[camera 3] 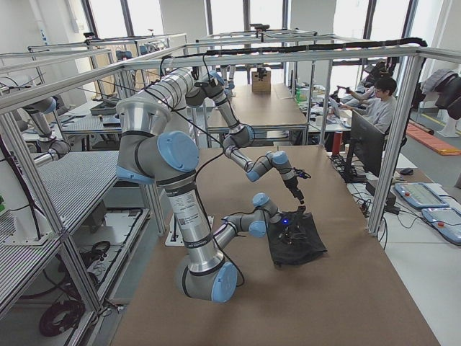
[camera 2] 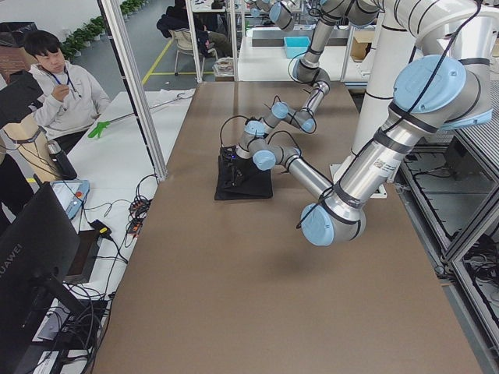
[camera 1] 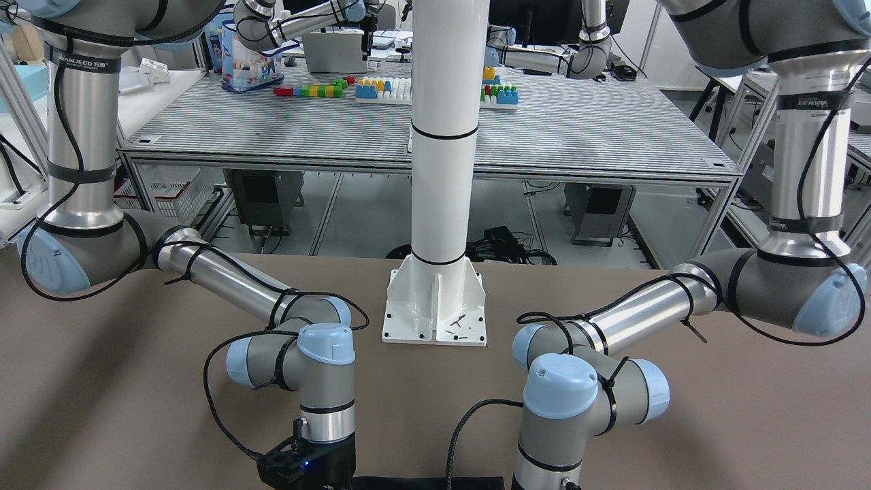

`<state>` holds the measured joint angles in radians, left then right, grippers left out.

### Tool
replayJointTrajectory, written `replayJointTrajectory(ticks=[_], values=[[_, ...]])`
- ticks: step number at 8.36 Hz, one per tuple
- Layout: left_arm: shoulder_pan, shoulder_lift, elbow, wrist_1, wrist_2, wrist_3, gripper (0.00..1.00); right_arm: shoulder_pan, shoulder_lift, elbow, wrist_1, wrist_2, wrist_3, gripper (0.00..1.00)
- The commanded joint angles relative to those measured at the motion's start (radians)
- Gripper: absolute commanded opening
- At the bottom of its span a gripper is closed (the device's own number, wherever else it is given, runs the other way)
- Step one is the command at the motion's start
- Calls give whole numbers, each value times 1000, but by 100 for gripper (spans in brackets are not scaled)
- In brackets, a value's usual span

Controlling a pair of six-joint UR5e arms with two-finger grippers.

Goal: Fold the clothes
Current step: 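Lower the held corners onto the shirt's far edge with both grippers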

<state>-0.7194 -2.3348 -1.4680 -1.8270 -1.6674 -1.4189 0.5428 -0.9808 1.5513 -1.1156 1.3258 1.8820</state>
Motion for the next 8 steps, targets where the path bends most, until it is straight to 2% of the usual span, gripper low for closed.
replayJointTrajectory(ticks=[1,4,5,6,8], values=[[0,0,2,0,0,0,100,-1,11,-2,2,-7,14,56],[0,0,2,0,0,0,100,-3,14,0,4,-7,23,22],[0,0,2,2,0,0,100,-3,14,0,4,-7,23,7],[0,0,2,0,0,0,100,-1,14,0,4,-7,22,0],[0,-1,2,0,0,0,100,26,25,-3,2,-7,5,0]])
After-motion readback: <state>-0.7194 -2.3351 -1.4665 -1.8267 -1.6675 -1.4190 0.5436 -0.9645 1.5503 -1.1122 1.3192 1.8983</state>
